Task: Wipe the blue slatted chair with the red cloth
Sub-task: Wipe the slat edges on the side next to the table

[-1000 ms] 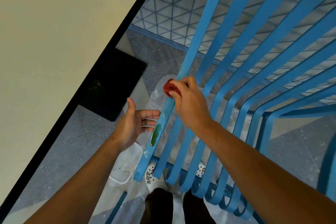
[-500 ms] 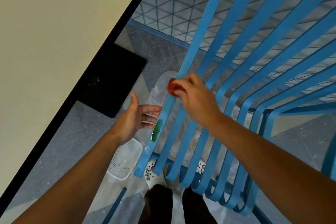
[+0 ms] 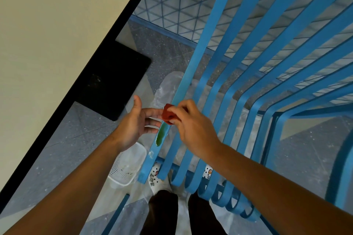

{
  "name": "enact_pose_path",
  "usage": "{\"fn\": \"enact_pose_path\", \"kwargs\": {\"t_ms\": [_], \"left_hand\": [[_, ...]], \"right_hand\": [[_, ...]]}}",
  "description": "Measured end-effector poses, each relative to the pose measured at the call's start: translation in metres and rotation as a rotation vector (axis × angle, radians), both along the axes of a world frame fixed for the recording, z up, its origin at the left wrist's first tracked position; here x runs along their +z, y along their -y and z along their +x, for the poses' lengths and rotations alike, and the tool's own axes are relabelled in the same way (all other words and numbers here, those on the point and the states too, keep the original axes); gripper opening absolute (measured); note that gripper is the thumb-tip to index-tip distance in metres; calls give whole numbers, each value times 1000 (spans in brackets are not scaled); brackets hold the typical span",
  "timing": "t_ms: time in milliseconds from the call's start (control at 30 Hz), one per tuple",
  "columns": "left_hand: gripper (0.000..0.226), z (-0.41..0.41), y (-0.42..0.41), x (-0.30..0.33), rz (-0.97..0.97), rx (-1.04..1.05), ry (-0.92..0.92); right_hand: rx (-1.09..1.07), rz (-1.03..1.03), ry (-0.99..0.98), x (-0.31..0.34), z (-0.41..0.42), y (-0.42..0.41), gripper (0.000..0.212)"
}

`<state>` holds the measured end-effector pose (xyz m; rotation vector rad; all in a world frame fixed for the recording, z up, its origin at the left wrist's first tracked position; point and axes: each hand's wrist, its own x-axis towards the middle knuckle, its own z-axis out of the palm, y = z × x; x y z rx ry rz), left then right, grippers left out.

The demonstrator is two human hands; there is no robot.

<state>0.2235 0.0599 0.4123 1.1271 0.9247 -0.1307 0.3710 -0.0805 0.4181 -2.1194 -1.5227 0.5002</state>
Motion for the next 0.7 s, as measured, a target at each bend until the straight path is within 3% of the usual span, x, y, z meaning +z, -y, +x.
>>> {"fn": "enact_pose_path", "kwargs": {"t_ms": [133,333,700], "left_hand": [[114,1,1,-2,-19,16,4],[115,0,0,-4,-27,17,16],[110,0,3,-4,-47,57,10]], "right_hand": [[40,1,51,4,19,-11,27],[-204,33,58,7,65,-53,31],[-79,6,-17,0,1,-5,33]]}}
